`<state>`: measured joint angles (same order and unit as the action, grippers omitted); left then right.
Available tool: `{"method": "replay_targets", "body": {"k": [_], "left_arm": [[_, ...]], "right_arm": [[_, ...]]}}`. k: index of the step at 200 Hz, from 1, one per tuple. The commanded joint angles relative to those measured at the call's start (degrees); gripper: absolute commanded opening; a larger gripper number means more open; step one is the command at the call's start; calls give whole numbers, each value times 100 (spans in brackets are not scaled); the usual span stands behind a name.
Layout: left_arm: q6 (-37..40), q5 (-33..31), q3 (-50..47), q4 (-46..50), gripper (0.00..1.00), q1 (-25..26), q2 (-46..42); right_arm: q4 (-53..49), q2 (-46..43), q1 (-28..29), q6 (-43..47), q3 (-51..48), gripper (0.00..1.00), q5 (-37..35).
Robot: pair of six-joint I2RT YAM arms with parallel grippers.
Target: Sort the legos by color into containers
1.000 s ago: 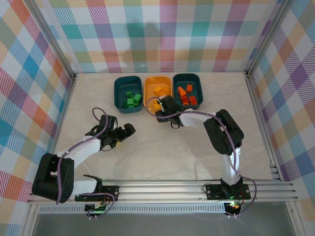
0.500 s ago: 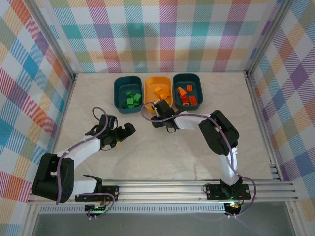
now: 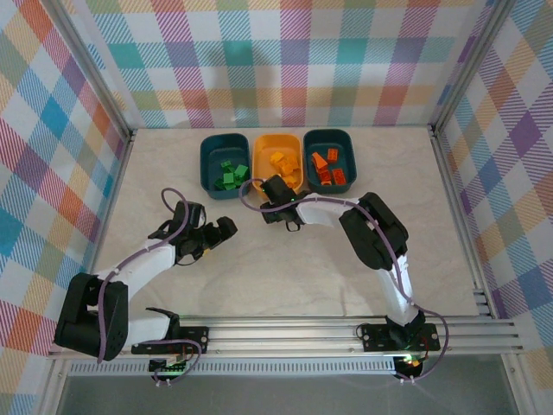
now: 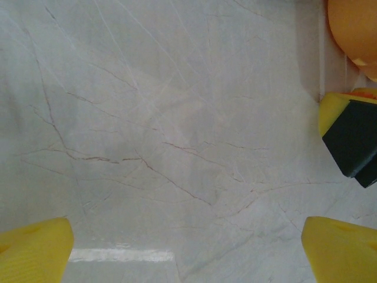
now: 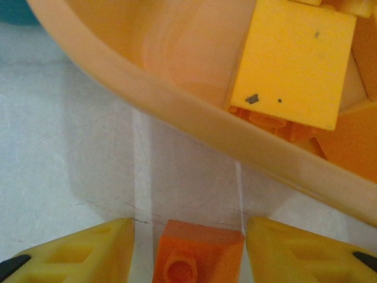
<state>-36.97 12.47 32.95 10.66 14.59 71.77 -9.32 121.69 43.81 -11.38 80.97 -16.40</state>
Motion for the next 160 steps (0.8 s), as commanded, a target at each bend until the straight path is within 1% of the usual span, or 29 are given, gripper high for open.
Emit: {"method": "replay_targets", "body": {"k": [1, 23, 35, 63, 87, 99, 119, 139, 143, 160], "left_arm": [[177, -79, 194, 245, 99, 29, -169], [172, -84, 194, 218, 99, 22, -158], [157, -65, 221, 209, 99, 26, -120], [146, -38, 256, 200, 99, 19, -109], [182, -92, 299, 306, 98, 73, -189], [301, -193, 409, 464, 98, 206, -229], [432, -374, 614, 692, 98, 571, -165], [374, -288, 695, 578, 98, 873, 49], [347, -273, 702, 364, 98, 916, 105], [280, -349, 788, 242, 98, 1166, 347]], "right_arm": [[-355, 24, 22, -195, 1, 50, -117], [-251, -129, 53, -277, -228, 43, -93], [-216, -236, 90, -269, -302, 40, -131], [-73, -521, 188, -242, -453, 37, -240], [49, -851, 233, -272, -595, 35, -234], [37, -1010, 231, -295, -608, 35, -232], [26, -1315, 224, -230, -583, 34, -247], [-83, -1548, 119, -99, -418, 35, -276], [-122, -1580, 69, -86, -364, 35, -280], [-129, -1695, -228, -88, -227, 34, -221]]}}
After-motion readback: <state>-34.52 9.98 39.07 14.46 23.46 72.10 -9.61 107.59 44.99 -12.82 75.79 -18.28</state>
